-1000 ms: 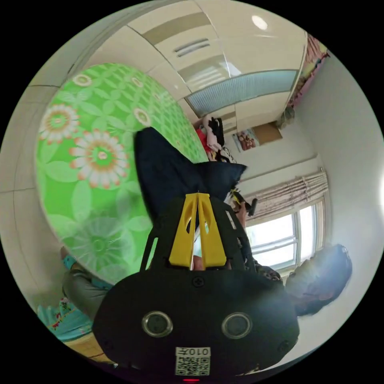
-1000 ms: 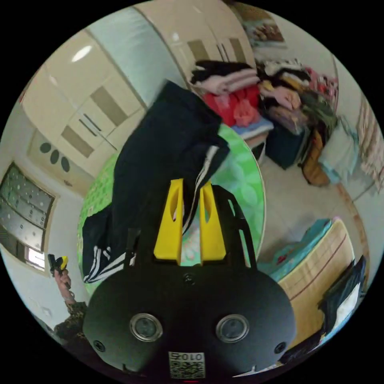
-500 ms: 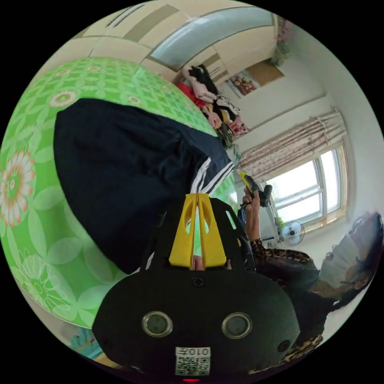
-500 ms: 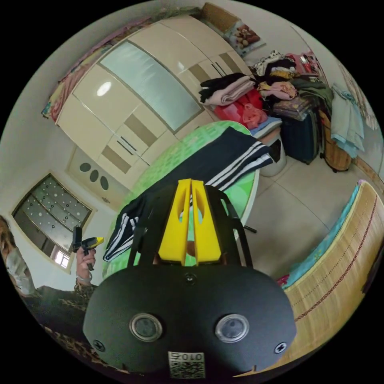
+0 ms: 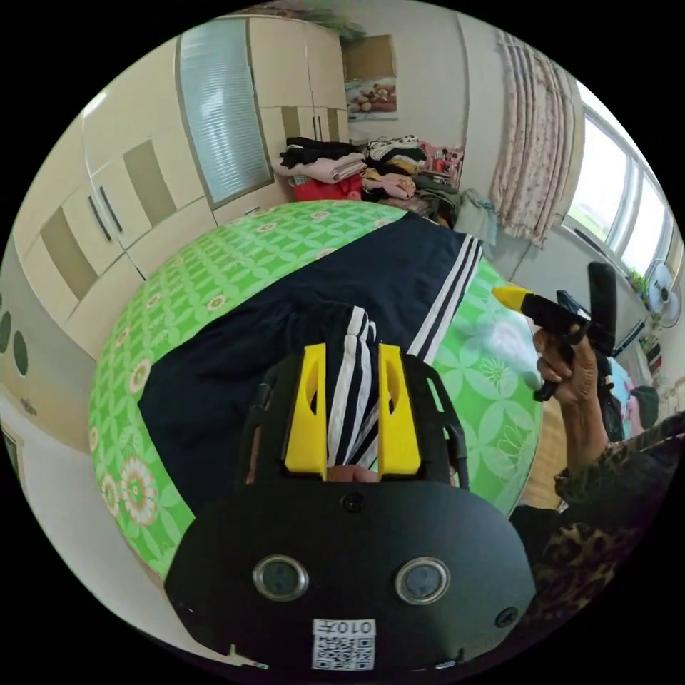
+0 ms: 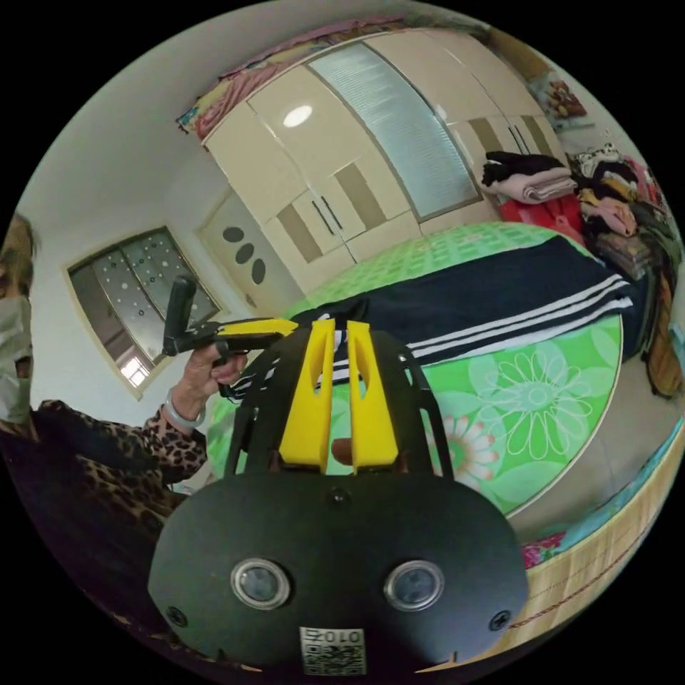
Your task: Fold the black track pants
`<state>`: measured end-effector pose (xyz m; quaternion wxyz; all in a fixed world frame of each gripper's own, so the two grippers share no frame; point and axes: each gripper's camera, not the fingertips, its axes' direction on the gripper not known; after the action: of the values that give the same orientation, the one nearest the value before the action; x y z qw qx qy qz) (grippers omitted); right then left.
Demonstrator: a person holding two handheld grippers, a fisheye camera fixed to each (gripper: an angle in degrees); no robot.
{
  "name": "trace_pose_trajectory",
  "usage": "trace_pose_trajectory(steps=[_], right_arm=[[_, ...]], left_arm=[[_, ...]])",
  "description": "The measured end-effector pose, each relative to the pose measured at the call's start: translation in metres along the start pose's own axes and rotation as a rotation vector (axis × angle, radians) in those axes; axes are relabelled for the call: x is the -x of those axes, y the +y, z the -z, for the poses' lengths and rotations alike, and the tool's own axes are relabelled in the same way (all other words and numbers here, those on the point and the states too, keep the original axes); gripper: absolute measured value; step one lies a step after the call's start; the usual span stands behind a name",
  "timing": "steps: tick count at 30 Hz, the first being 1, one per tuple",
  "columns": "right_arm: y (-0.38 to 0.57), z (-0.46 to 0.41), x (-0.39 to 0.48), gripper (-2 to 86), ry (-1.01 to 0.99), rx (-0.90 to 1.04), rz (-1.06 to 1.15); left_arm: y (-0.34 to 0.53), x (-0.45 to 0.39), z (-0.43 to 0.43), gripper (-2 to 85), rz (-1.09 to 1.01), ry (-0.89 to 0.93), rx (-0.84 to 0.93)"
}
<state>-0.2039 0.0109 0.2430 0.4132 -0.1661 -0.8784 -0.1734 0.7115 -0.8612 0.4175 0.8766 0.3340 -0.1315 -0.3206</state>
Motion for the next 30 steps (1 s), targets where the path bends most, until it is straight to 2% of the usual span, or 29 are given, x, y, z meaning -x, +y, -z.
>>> trace_pose_trajectory(steps=[7,13,18,23,26,30], right_arm=[[0.004,0.010,-0.040,2.9,-0.154,-0.055,-0.177],[0.002,0.017,-0.060,2.5,-0.179,-0.075,-0.246],[-0.002,0.019,-0.069,2.3,-0.183,-0.077,-0.275],[-0.005,0.022,-0.075,2.3,-0.190,-0.101,-0.289],[-0.009,0.020,-0.076,2.3,-0.185,-0.088,-0.297],[-0.015,0.017,-0.078,2.3,-0.176,-0.076,-0.304]], left_arm=[[-0.025,-0.038,-0.046,13.7,-0.019,-0.099,0.150],[-0.022,-0.068,-0.042,14.0,-0.089,-0.238,0.169],[-0.006,-0.065,-0.025,13.2,-0.077,-0.281,0.136],[0.025,-0.019,0.028,11.4,0.058,-0.261,-0.023],[0.059,0.042,0.102,10.8,0.210,-0.187,-0.172],[0.161,0.157,0.224,10.4,0.475,-0.076,-0.426]])
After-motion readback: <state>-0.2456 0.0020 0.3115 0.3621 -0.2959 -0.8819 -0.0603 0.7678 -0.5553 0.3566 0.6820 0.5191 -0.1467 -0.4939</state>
